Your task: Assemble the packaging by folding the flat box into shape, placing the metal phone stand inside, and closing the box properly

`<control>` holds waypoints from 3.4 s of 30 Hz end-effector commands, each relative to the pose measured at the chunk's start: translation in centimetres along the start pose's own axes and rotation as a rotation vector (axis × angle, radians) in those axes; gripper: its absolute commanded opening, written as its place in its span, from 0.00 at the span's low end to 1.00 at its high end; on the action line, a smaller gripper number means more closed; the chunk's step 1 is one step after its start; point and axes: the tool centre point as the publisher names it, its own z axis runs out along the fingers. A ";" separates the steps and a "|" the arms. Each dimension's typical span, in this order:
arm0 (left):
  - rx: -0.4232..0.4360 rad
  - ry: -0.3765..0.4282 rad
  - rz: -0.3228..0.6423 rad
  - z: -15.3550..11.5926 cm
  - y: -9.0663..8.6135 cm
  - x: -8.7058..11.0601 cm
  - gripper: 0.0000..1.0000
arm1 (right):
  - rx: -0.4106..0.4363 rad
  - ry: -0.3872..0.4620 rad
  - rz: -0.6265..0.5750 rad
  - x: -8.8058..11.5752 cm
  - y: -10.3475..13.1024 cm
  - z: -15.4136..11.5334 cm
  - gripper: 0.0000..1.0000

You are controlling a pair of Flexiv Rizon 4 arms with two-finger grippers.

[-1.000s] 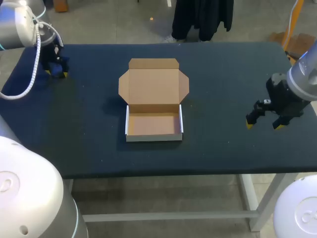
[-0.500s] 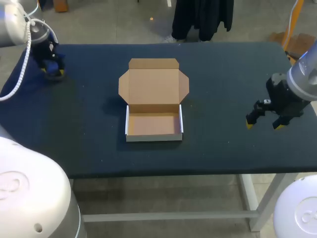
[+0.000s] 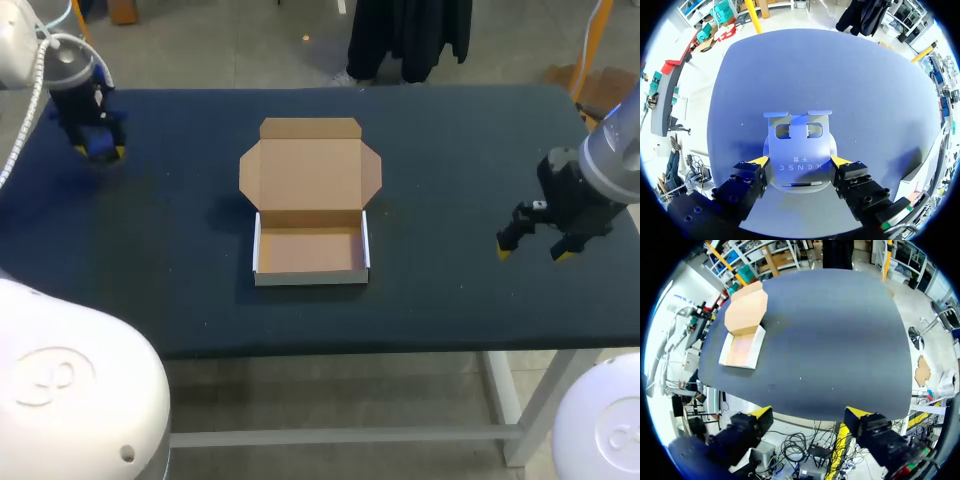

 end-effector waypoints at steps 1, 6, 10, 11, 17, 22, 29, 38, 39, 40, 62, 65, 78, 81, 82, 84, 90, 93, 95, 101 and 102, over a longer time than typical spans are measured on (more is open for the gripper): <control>0.082 -0.001 0.007 -3.4 3.8 0.9 0.00 | -0.014 0.024 -0.029 -0.1 0.0 -0.2 1.00; 0.085 0.013 0.035 -4.7 6.1 2.1 0.00 | -0.150 0.136 -0.234 0.0 0.2 0.3 1.00; 0.071 0.023 0.066 -5.4 7.8 3.4 0.00 | -0.197 0.167 -0.396 0.6 0.3 0.8 1.00; 0.070 0.023 0.070 -5.5 8.1 3.6 0.00 | -0.195 0.161 -0.425 0.7 0.3 0.9 1.00; 0.058 0.034 0.105 -6.5 10.3 5.7 0.00 | -0.226 0.186 -0.639 1.7 0.5 2.0 1.00; 0.056 0.033 0.124 -7.0 11.7 7.2 0.00 | -0.245 0.188 -0.753 2.1 0.8 3.0 1.00; 0.057 0.039 0.141 -7.6 13.2 9.0 0.00 | -0.260 0.237 -0.857 2.6 1.5 3.8 1.00; 0.056 0.046 0.162 -8.3 14.2 10.7 0.00 | -0.283 0.271 -0.905 2.8 1.9 4.3 1.00; 0.055 0.045 0.165 -8.3 14.3 10.8 0.00 | -0.287 0.276 -0.917 2.8 1.9 4.4 1.00; 0.052 0.045 0.171 -8.3 14.4 11.0 0.00 | -0.291 0.282 -0.921 3.0 1.9 4.4 1.00; 0.041 0.053 0.233 -9.9 16.5 14.5 0.00 | -0.253 0.307 -0.966 3.5 1.9 5.0 1.00; 0.042 0.050 0.238 -10.2 17.0 14.9 0.00 | -0.253 0.307 -0.966 3.5 1.9 5.0 1.00; 0.062 0.080 0.233 -12.1 18.6 17.3 0.00 | -0.253 0.307 -0.966 3.5 1.9 5.0 1.00; 0.069 0.090 0.234 -12.4 19.1 18.4 0.00 | -0.253 0.307 -0.966 3.5 1.9 5.0 1.00; 0.071 0.092 0.234 -12.6 19.3 18.7 0.00 | -0.253 0.307 -0.966 3.5 1.9 5.0 1.00; 0.079 0.092 0.234 -12.7 19.8 19.6 0.00 | -0.253 0.307 -0.966 3.5 1.9 5.0 1.00; 0.084 0.088 0.240 -12.8 21.3 21.9 0.00 | -0.253 0.307 -0.966 3.5 1.9 5.0 1.00; 0.086 0.090 0.247 -12.9 22.0 23.1 0.00 | -0.253 0.307 -0.966 3.5 1.9 5.0 1.00; 0.090 0.094 0.256 -13.0 22.5 23.9 0.00 | -0.253 0.307 -0.966 3.5 1.9 5.0 1.00; 0.098 0.094 0.286 -13.1 23.4 26.4 0.00 | -0.253 0.307 -0.966 3.5 1.9 5.0 1.00; 0.098 0.095 0.290 -13.1 23.5 26.8 0.00 | -0.253 0.307 -0.966 3.5 1.9 5.0 1.00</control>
